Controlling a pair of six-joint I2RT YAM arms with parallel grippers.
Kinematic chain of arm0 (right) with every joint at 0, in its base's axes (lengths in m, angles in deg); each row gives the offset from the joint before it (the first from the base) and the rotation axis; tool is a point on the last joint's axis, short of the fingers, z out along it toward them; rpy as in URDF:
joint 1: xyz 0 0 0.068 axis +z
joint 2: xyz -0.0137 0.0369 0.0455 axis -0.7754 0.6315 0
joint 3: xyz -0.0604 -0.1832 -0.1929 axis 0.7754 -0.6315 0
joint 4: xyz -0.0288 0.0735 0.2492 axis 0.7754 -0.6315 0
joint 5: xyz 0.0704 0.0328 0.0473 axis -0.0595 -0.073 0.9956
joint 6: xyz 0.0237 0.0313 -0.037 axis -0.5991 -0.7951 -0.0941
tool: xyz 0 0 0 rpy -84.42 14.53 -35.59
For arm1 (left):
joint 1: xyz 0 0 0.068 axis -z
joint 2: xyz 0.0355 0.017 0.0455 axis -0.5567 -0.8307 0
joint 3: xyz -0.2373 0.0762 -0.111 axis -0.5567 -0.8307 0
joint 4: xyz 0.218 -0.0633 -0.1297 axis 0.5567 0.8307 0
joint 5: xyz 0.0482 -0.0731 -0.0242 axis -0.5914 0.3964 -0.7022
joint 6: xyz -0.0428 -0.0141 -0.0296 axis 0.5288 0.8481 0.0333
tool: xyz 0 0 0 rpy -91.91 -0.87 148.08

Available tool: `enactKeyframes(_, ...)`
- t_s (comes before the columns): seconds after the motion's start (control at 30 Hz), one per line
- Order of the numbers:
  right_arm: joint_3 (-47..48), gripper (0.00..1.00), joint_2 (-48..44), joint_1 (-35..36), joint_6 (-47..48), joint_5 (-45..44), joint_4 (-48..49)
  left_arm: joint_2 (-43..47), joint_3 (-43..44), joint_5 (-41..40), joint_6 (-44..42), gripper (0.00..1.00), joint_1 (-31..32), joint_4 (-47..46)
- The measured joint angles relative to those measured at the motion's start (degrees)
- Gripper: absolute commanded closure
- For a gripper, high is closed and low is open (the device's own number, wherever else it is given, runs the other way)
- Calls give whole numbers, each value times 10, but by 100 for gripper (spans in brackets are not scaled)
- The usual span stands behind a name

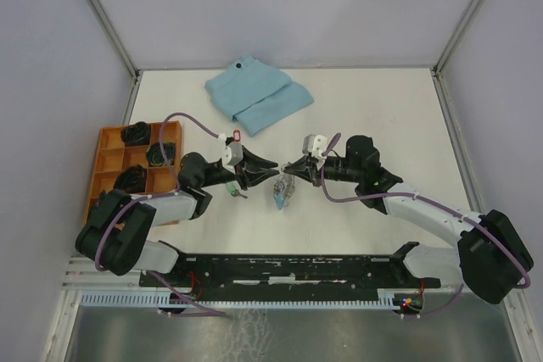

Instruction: Put the keys on the keyring

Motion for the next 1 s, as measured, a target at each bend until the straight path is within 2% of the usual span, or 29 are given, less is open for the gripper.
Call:
enactKeyframes(0.4,0,99,0,-1,0,10,8,-14,26,35,-19,73,0,36)
enactKeyframes(0.83,0,99,5,-3,-3,19,15,-45,47,50,-19,85,7,42)
enactKeyframes(0.9,0,99,9,-3,-5,20,16,-45,48,52,-19,88,8,42)
enactKeyframes(1.0,0,99,11,-3,-7,23,19,-46,49,56,-18,97,8,42)
